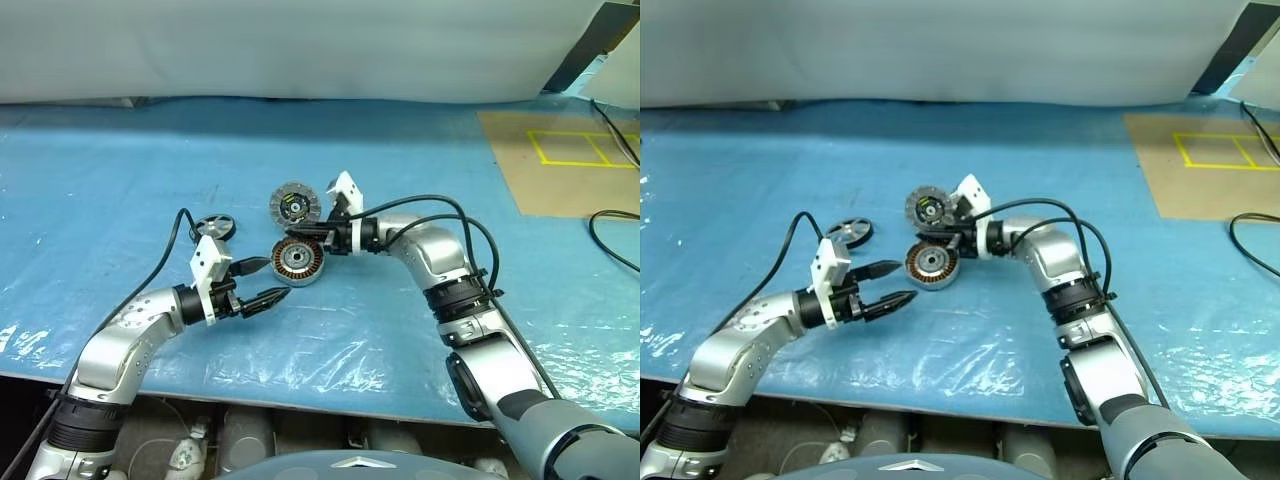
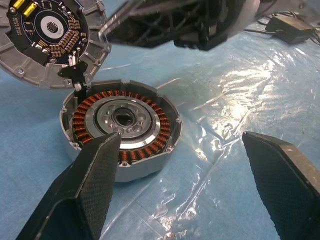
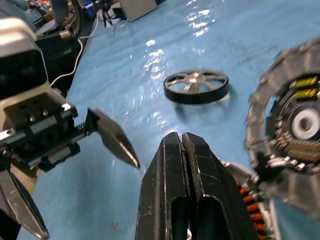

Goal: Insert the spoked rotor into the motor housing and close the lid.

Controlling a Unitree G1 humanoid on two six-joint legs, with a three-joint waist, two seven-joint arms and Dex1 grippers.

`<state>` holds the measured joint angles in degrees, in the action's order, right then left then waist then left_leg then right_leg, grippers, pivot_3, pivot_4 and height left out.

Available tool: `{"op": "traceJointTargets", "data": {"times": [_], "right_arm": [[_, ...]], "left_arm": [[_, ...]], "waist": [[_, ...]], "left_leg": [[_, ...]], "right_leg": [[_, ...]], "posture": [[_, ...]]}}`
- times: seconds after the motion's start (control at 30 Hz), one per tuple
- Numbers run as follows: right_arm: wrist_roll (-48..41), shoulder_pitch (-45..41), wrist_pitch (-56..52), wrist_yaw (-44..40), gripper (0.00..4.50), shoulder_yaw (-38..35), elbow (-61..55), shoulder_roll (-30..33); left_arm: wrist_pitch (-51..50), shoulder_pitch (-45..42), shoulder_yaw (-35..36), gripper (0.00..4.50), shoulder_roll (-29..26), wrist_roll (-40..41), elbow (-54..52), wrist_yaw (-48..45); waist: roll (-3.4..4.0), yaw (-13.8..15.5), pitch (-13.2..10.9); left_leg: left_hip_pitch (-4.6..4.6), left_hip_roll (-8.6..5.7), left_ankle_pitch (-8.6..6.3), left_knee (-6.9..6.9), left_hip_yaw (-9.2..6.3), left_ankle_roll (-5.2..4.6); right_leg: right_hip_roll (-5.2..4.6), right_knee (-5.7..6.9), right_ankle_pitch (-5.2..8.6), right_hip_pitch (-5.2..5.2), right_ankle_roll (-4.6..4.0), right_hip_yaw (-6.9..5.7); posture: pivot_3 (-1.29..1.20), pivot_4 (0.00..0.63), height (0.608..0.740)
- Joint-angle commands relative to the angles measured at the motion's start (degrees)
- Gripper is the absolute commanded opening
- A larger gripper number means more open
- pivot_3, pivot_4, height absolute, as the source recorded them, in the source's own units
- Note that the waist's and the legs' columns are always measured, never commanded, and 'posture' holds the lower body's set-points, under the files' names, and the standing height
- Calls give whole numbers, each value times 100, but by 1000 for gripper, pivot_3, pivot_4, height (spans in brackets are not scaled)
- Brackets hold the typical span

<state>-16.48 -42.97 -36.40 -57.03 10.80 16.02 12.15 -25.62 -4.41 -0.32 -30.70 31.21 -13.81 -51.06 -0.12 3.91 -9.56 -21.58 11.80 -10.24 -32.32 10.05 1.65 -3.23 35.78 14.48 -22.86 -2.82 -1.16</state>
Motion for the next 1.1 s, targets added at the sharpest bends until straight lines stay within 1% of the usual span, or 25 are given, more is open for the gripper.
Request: {"op": "traceJointTargets", "data": {"times": [0.03,0.13,0.17,0.23,0.3,0.43,0.53,0.6,0.67,0.73,0.8,0.9,0.97,1.0,1.1], "right_arm": [[664,105,565,229,38,586,116,110],[1343,248,1079,422,38,1165,497,235],[1408,299,1137,395,38,1252,548,251],[1527,311,1168,464,38,1324,679,254],[1508,262,1084,537,38,1233,767,206],[1092,136,915,442,38,799,567,119],[255,36,447,292,38,143,16,-120],[-40,19,212,205,38,-33,-254,-184],[53,57,252,198,38,81,-330,-161],[342,117,328,251,38,392,-219,-122],[946,178,641,418,38,918,197,-38],[1537,188,1090,618,38,1368,724,60],[1685,113,1147,835,38,1364,1101,11],[1599,82,1060,833,38,1260,1158,-26],[1161,133,824,500,38,964,741,-48]], "left_arm": [[34,-62,27,4083,13,38,-59,-54],[30,-58,31,4083,16,42,-67,-42],[27,-52,31,4083,19,44,-75,-37],[22,-36,28,4083,23,45,-86,-27],[16,-21,21,4083,25,45,-101,-24],[23,-15,26,4083,16,35,-65,-40],[20,-23,17,4083,22,43,-57,-53],[20,-30,14,4083,27,46,-55,-57],[21,-32,9,4083,29,49,-59,-61],[20,-31,10,4083,33,54,-65,-59],[19,-25,11,4083,32,57,-72,-60],[12,-10,6,4083,35,55,-94,-47],[6,5,3,4083,40,55,-115,-35],[0,11,2,4083,42,60,-125,-32],[-9,29,-7,4083,53,64,-145,-28]], "waist": [[0,-2,0],[0,-3,0],[3,-4,0],[1,-12,2],[2,-9,2],[2,-8,2],[3,-6,1],[3,-6,0],[2,-9,1],[2,-5,1],[2,-7,1],[5,-10,1],[3,-20,3],[4,-19,3],[4,-7,2]], "left_leg": [[-5,0,0,2,0,1],[-11,-1,0,1,0,3],[-15,-2,0,1,1,3],[-6,-3,-1,0,0,3],[12,-3,-1,0,0,3],[42,-2,-2,-1,0,2],[41,-2,-1,-2,-1,1],[24,-1,-1,-1,-1,1],[11,0,0,-1,-2,1],[6,-1,0,2,-1,1],[-2,-1,-1,6,0,2],[-7,-2,-1,5,1,4],[3,-2,-1,4,0,4],[14,-2,-1,4,0,4],[53,-2,-2,4,0,2]], "right_leg": [[0,0,0,-7,0,0],[-1,-1,0,-10,0,-4],[-1,-1,0,-11,1,-4],[-3,-1,0,-5,1,-2],[-3,-1,1,13,0,-1],[-4,-2,2,41,0,5],[-4,-1,2,38,-1,6],[-2,0,1,21,-1,8],[0,0,0,6,1,7],[0,-1,-1,4,2,3],[0,-1,-1,-3,2,0],[0,-2,0,-7,1,-4],[-3,-1,0,1,1,0],[-3,-1,1,12,0,0],[-5,-6,3,48,0,5]], "posture": [[0,150,740],[0,150,740],[0,150,740],[0,150,740],[0,150,740],[0,150,740],[0,150,740],[0,150,740],[0,150,740],[0,150,740],[0,150,740],[0,150,740],[0,150,740],[0,150,740],[0,150,740]]}}
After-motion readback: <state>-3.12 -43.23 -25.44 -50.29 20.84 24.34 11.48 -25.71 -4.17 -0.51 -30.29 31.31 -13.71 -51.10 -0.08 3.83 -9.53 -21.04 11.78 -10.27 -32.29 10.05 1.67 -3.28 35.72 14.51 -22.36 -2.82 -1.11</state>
